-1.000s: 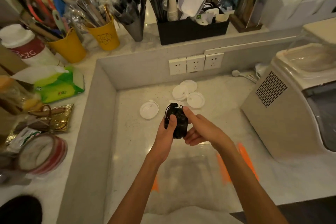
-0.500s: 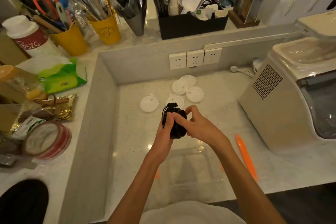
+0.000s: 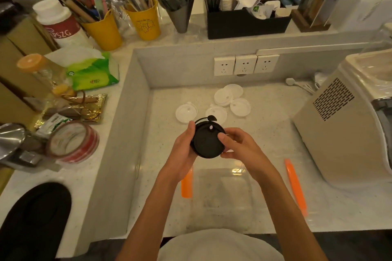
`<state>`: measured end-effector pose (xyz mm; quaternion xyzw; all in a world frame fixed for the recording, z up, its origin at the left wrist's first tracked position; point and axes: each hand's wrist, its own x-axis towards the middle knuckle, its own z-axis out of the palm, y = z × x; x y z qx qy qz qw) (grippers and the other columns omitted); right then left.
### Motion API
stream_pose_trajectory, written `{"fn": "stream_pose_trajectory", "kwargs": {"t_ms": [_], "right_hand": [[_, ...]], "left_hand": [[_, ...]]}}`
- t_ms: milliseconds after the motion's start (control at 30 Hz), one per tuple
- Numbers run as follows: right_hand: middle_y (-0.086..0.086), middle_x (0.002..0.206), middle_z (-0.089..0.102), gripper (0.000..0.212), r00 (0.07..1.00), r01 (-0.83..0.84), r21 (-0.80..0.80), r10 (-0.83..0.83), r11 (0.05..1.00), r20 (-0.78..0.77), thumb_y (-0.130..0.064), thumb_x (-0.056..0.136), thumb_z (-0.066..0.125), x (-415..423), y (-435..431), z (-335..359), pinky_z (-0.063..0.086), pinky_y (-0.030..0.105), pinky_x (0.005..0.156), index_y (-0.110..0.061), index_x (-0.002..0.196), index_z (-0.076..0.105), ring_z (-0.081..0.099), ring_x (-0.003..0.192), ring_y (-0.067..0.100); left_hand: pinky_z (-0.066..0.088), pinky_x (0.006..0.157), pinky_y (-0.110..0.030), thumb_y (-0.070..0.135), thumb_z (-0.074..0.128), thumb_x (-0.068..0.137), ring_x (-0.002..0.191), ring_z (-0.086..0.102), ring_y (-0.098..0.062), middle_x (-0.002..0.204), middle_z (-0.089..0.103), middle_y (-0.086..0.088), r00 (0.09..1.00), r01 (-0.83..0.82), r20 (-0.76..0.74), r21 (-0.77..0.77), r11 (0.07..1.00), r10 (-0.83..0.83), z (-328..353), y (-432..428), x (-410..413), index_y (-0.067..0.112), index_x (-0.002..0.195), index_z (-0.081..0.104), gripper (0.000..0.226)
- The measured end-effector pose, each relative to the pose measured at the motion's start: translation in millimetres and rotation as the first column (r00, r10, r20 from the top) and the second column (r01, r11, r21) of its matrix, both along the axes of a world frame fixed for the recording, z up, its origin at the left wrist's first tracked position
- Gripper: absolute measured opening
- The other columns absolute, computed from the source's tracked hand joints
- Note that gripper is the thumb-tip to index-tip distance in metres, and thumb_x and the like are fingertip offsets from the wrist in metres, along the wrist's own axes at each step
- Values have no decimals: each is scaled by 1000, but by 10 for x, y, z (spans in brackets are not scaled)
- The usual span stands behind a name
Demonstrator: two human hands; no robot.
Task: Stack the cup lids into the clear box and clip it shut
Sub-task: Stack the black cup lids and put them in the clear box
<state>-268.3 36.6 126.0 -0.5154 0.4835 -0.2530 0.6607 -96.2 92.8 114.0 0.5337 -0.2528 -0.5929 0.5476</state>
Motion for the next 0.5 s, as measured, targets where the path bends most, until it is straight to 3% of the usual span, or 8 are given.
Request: {"fn": "stream_pose_trajectory", "kwargs": {"t_ms": [100,200,367,500], "right_hand": [[13,111,68,44,997,83,77,-83,994,-6,-38,89,68,22,9,-45,62,32,77,-10,122,57,71,89,21],[14,109,69,46,997,76,78,-74,994,-28,-36,91,66,59,27,-74,61,30,77,-5,124,57,72,92,24],[14,102,72,43,997,68,53,-66,996,-41,-35,92,64,111,58,-121,60,32,81,-6,123,58,72,92,26],[4,105,72,47,997,-16,42,19,999,-72,-46,91,61,58,46,-135,58,34,88,-19,129,57,72,94,19]], "left_hand": [[60,92,-38,40,65,92,118,69,-26,123,75,-5,997,-23,72,-3,1000,23,-55,57,81,16,137,60,51],[60,92,-37,22,67,97,113,72,-23,119,76,-6,990,-35,133,-5,999,36,-103,102,84,12,139,58,45],[62,87,-34,18,66,98,108,74,-22,114,77,-6,984,-97,147,-19,995,99,-123,143,63,20,128,65,31],[62,83,-31,20,66,97,107,74,-23,113,78,-5,987,-100,125,16,995,97,-143,188,103,18,127,65,30]]}}
